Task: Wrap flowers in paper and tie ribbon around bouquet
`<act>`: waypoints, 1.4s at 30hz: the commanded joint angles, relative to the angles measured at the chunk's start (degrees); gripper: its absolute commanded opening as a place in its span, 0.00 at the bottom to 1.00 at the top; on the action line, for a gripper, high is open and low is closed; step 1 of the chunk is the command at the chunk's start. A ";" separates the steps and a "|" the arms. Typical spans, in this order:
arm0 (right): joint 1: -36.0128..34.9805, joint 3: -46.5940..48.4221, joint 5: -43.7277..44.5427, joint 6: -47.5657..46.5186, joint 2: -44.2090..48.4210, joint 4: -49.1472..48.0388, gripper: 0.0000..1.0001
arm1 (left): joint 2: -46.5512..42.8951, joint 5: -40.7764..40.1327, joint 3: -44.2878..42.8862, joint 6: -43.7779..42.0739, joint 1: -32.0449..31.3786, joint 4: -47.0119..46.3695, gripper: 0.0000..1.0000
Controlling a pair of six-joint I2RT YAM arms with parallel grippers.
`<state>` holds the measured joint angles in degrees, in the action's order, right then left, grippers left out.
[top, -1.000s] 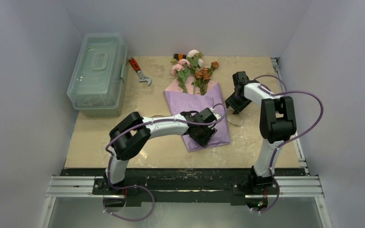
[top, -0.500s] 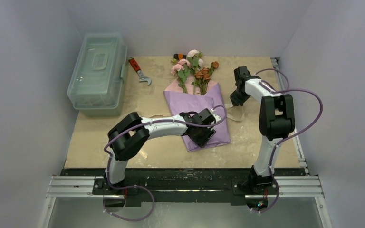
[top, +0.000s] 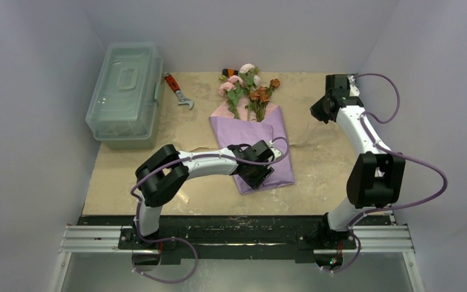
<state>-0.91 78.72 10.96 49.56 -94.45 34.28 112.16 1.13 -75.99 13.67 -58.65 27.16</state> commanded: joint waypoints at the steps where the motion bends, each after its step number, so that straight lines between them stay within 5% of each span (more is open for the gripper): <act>1: 0.45 -0.86 -3.94 -1.51 4.18 -4.33 0.00 | -1.29 -1.44 2.92 -2.87 0.03 4.84 0.43; 26: 14.86 5.54 -5.45 0.64 18.98 -7.08 0.00 | -2.85 -0.51 7.22 -2.97 -0.57 5.91 0.40; 42: 15.32 13.37 2.89 -1.96 26.37 -7.18 0.00 | -2.71 -0.17 6.68 -3.45 -0.58 6.62 0.39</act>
<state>14.26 88.53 12.49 49.19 -69.23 29.19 108.62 0.64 -71.13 10.85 -58.96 27.88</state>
